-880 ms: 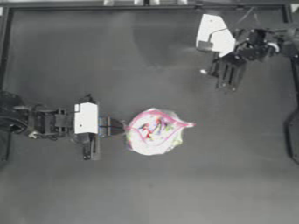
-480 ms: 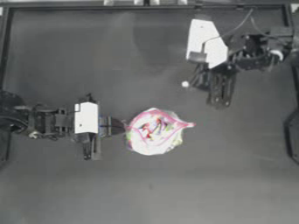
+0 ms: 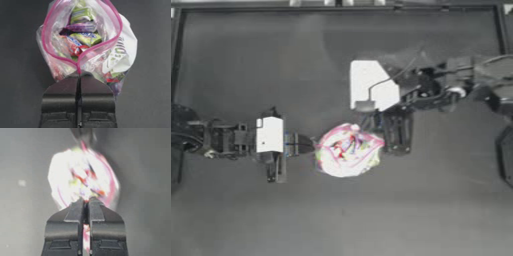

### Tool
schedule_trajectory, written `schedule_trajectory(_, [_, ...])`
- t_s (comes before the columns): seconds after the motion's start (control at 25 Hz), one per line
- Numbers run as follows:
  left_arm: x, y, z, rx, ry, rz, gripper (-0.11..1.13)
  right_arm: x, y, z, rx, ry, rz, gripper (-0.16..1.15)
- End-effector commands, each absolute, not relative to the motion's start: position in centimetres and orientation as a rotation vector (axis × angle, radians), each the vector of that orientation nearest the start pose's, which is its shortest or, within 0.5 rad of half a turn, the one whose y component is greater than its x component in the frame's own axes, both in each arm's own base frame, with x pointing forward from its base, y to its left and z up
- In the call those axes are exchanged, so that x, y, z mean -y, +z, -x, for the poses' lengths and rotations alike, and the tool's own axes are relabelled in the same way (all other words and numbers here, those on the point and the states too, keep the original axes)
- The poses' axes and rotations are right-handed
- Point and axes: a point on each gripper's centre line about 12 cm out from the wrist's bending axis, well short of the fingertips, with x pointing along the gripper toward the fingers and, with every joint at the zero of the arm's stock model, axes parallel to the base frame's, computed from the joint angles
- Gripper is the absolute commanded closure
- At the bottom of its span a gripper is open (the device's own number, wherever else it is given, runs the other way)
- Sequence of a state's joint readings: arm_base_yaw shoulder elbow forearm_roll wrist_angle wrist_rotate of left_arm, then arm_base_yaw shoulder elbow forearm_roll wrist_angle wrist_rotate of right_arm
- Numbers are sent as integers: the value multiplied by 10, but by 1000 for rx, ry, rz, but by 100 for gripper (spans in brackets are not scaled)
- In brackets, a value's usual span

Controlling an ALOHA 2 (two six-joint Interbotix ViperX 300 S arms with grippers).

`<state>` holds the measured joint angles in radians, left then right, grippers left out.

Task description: Put candy in bag

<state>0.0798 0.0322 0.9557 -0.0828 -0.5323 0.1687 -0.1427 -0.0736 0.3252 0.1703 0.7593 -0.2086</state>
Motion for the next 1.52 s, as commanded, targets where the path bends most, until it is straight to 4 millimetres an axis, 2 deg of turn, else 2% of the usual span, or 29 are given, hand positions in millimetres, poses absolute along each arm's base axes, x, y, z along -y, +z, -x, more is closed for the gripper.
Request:
schedule_trajectory(0.04, [-32, 132, -345, -426, 98, -88, 97, 36, 262, -401, -970, 32, -40, 71])
schedule_trajectory(0.52, [-31, 133, -345, -423, 96, -92, 97, 27, 222, -421, -1010, 47, -56, 71])
schedule_trajectory(0.88, [-31, 134, -345, -420, 94, -92, 97, 28, 193, -424, -1068, 45, -56, 69])
schedule_trajectory(1.04, [-30, 136, -345, -416, 91, -93, 97, 29, 190, -425, -1076, 43, -58, 66])
schedule_trajectory(1.2, [-29, 136, -345, -416, 91, -90, 97, 30, 191, -425, -1073, 42, -58, 51])
schedule_trajectory(1.52, [-28, 136, -345, -415, 87, -91, 97, 34, 193, -426, -1067, 33, -73, 1])
